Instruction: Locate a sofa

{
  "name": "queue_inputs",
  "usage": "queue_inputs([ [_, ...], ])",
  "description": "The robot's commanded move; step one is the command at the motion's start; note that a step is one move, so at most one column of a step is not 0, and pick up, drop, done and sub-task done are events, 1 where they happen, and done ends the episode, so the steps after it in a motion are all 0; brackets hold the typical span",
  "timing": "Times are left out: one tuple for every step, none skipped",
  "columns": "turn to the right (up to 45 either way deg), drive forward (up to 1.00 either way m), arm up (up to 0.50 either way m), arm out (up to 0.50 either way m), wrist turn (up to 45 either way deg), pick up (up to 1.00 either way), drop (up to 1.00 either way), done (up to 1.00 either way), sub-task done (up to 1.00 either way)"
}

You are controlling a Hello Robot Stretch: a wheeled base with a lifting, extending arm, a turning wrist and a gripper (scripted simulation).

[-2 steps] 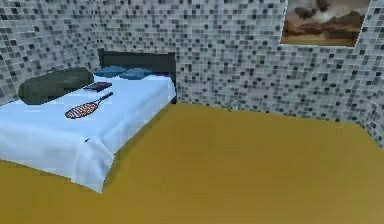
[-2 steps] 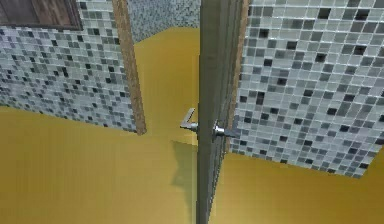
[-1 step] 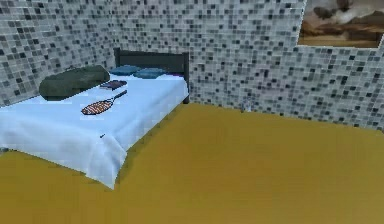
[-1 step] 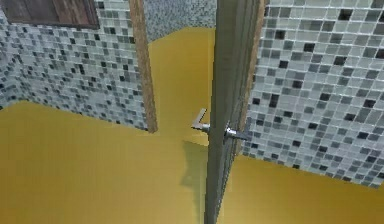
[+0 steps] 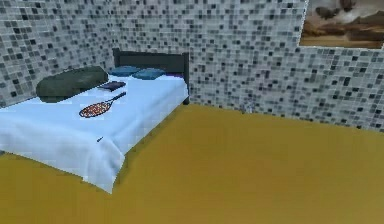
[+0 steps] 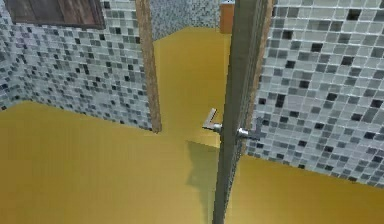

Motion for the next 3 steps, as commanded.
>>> queue_inputs([
  [0.0, 0.15, 0.00, 0.00, 0.0, 0.00, 0.00, 0.00, 0.00],
  [45.0, 0.00, 0.00, 0.00, 0.0, 0.00, 0.00, 0.00, 0.00],
  [9.0, 0.00, 0.00, 0.00, 0.0, 0.00, 0.00, 0.00, 0.00],
])
